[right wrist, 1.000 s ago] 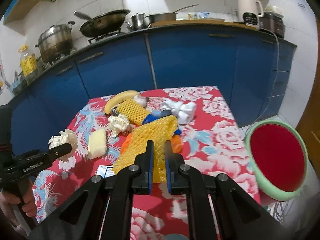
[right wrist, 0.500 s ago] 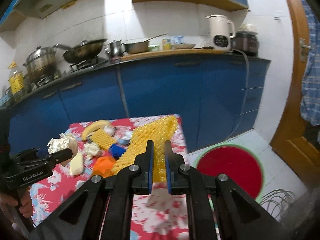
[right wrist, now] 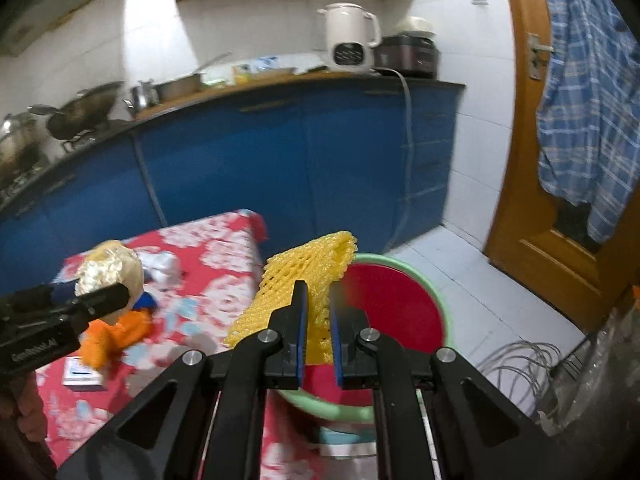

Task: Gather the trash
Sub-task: 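Carry both items over the red bucket and open both tools to drop them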

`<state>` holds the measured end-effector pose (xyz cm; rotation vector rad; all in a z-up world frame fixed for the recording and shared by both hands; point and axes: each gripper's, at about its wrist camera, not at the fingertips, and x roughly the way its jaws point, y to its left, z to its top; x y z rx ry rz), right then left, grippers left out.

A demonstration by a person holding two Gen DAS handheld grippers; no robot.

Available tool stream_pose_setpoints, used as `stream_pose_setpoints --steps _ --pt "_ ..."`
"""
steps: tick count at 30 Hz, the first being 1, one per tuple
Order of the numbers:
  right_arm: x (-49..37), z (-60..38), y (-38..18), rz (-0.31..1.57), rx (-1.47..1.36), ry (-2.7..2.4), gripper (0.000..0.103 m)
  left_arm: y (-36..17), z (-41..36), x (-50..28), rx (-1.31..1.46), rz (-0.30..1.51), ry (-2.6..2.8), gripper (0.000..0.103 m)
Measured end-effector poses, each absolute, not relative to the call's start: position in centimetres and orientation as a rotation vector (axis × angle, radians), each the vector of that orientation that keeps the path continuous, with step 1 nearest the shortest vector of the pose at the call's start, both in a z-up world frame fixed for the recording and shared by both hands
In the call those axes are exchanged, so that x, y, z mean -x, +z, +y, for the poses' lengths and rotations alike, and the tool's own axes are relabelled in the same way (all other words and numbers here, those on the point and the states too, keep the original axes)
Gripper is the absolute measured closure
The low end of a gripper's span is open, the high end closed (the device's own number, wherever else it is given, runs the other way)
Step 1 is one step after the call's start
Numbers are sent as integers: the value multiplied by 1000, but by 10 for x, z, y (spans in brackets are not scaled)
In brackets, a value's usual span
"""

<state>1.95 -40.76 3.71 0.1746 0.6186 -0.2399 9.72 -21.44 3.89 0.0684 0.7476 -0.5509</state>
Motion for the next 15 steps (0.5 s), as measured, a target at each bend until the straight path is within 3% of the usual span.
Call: stream_pose_setpoints --steps 15 --pt "-28 -466 -21 719 -279 -347 88 -7 -308 -116 -184 840 -668 53"
